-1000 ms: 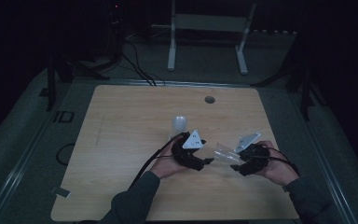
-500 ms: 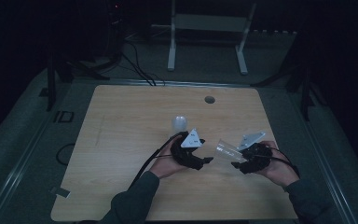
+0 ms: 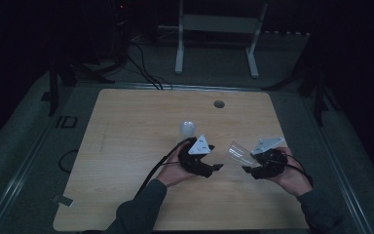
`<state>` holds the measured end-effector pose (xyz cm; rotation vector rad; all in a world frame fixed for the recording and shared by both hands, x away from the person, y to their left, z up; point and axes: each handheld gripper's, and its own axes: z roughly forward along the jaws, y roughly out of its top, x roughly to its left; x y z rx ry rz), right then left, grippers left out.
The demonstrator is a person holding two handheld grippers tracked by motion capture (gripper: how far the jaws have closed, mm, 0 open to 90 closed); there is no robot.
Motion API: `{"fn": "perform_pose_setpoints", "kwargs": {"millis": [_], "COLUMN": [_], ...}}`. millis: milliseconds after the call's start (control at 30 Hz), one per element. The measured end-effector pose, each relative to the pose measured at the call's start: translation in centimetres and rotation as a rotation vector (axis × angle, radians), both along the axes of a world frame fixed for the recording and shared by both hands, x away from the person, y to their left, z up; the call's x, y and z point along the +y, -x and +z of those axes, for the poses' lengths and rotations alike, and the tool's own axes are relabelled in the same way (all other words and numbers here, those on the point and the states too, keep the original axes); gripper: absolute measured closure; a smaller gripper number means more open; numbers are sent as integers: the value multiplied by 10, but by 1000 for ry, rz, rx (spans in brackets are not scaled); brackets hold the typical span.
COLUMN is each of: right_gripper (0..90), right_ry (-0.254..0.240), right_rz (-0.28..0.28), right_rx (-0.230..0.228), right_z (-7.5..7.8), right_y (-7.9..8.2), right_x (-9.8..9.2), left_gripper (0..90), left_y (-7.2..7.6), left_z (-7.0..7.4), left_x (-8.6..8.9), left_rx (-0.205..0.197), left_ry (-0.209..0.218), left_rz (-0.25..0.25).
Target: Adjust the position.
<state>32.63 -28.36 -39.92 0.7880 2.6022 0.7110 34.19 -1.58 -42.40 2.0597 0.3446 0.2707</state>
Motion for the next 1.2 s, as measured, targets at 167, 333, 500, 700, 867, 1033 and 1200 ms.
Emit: {"fn": "perform_pose_setpoints", "kwargs": {"millis": [167, 333, 500, 700, 867, 1033, 1200], "right_gripper": [414, 414, 414, 415, 415, 415, 415], "right_ry": [-21, -41, -69, -96, -112, -135, -156], "right_rz": [-14, -23, -34, -51, -57, -69, -77], "right_rx": [-21, -39, -57, -72, -81, -95, -101], "right_z": [0, 0, 0, 0, -1, -2, -3], "right_y": [1, 3, 4, 6, 7, 8, 10], "right_x": [-1, -1, -2, -2, -2, -3, -5], "left_gripper": [296, 297, 301, 304, 304, 304, 304], "left_y": [0, 0, 0, 1, 0, 0, 0], "left_z": [-1, -1, -1, -1, 0, 0, 0], "left_x": [0, 0, 0, -1, -1, -1, -1], "left_rx": [5, 4, 3, 5, 11, 16, 24], "left_ry": [5, 6, 11, 12, 24, 31, 39], "left_rz": [-1, 1, 4, 4, 1, 4, 1]}}
